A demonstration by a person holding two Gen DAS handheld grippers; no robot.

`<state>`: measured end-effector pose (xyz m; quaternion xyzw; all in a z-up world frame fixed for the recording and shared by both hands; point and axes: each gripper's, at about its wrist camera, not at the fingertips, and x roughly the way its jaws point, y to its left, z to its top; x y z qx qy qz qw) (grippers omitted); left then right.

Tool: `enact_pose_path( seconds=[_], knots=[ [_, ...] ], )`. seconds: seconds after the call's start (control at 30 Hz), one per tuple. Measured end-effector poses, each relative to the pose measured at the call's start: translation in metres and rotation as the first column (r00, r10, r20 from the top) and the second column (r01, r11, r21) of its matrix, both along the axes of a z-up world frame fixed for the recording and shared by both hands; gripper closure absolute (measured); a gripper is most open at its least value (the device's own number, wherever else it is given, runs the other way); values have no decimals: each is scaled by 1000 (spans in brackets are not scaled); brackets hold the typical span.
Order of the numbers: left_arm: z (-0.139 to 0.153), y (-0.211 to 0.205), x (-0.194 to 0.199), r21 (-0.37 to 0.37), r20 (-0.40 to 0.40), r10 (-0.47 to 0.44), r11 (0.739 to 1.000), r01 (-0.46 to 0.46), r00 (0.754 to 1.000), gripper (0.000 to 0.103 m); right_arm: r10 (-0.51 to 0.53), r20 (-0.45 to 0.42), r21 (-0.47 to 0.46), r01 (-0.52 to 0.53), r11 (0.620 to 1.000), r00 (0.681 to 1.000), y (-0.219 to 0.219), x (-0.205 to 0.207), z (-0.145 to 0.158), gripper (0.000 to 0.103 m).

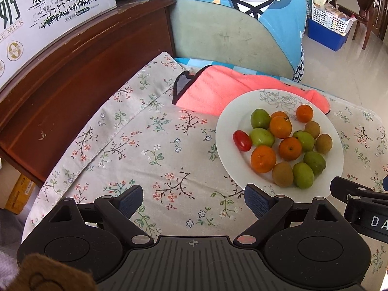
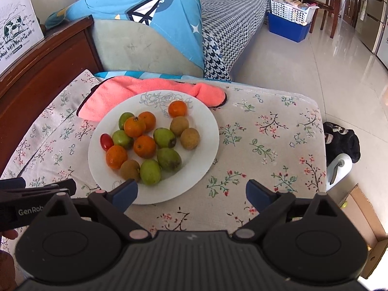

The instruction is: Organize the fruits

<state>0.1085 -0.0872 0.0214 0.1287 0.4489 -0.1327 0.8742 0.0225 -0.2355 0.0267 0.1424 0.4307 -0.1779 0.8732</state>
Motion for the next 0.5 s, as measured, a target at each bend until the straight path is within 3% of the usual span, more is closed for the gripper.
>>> enact_pose_path(
  seconds=[0.5],
  knots=[
    [-8,-6,10,17,-9,-7,1000,8,1000,11,3,-26,-45,-4,999,1000,3,22,-9,5]
  ],
)
